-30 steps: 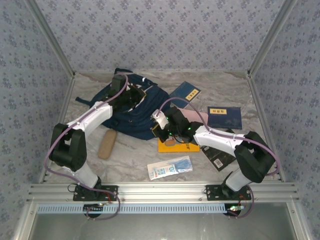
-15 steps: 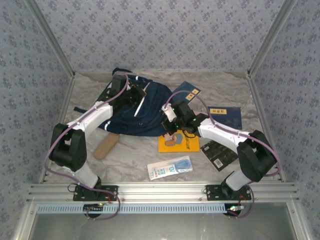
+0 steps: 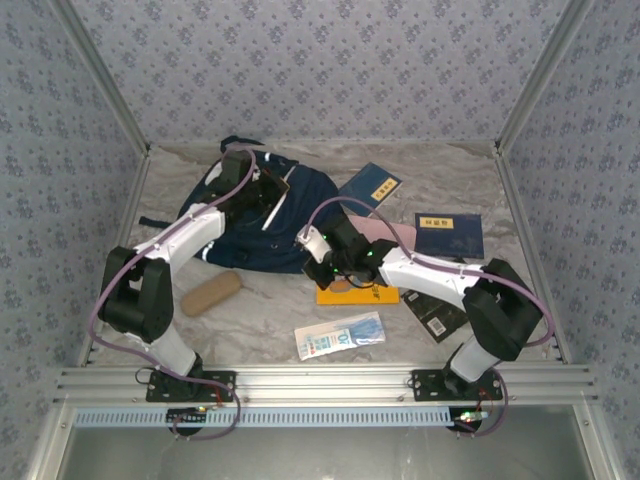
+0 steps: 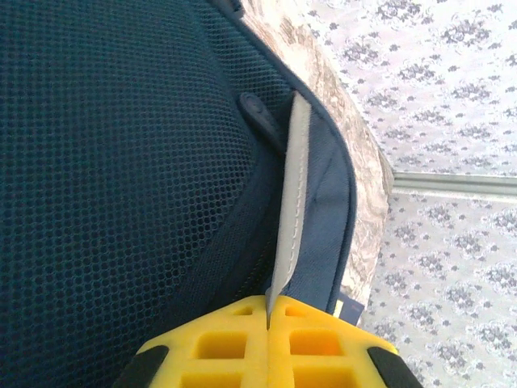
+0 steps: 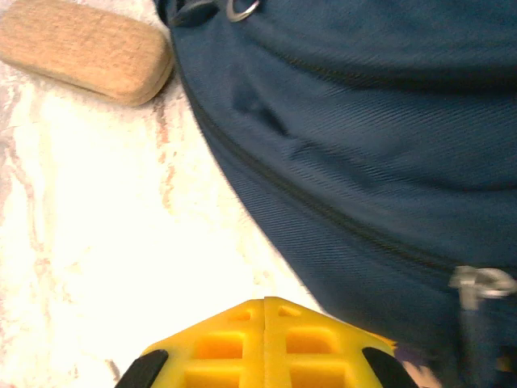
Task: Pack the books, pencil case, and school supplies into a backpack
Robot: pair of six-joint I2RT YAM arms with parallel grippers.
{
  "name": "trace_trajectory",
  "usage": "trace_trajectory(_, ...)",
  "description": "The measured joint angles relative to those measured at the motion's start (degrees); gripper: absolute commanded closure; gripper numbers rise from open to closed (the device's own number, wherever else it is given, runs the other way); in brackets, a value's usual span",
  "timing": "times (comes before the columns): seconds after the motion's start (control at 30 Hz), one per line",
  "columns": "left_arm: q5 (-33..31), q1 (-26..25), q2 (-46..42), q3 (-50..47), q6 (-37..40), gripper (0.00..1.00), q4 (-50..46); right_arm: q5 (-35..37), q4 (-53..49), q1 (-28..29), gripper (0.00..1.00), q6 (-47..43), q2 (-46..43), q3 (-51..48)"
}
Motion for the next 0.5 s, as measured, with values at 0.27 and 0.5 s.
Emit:
trace_trajectory(0.27,-0.39,0.70,-3.78,0.35,8.59,0.57,-6.84,-2.95,6.67,-1.07,1.00,6.67,0.02,-3.15)
trace_trajectory(0.5,-0.26,2.64,-13.33,-0.04,15.41,0.50,-13.46,-2.49,7.26,-2.93,0.77,11.56,-3.43,-5.44)
